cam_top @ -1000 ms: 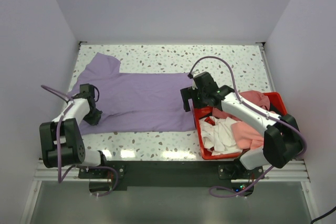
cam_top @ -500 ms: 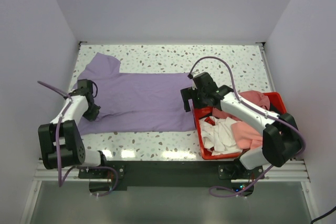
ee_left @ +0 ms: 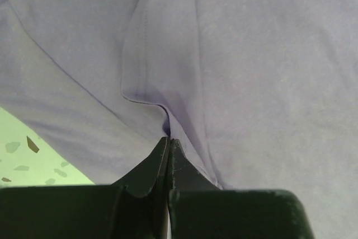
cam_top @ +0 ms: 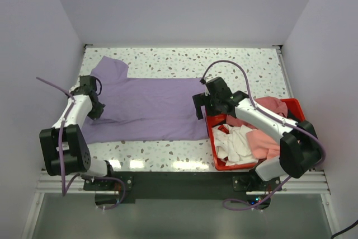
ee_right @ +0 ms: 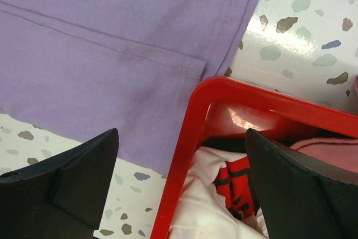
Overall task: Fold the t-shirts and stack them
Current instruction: Fold the tshirt
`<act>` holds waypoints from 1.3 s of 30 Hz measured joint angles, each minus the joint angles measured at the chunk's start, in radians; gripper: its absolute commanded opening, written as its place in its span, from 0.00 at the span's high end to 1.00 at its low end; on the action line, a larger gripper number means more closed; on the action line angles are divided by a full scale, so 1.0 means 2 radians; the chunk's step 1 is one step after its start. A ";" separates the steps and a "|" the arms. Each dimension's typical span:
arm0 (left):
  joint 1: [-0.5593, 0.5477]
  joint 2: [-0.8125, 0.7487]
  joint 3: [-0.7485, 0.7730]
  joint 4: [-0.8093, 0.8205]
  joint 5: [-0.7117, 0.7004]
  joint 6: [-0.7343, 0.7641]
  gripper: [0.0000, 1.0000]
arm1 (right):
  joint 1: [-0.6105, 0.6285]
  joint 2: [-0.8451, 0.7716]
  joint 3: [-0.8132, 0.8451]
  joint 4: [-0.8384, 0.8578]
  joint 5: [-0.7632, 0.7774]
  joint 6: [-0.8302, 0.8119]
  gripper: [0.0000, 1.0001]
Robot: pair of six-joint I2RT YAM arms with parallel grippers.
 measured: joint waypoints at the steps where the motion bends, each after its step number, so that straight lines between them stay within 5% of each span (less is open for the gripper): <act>1: 0.000 0.005 0.003 0.001 0.001 0.001 1.00 | 0.000 0.000 0.000 0.000 0.000 0.000 0.01; 39: -0.085 0.169 0.129 0.031 -0.019 0.051 1.00 | -0.006 0.013 0.000 -0.001 0.026 -0.007 0.01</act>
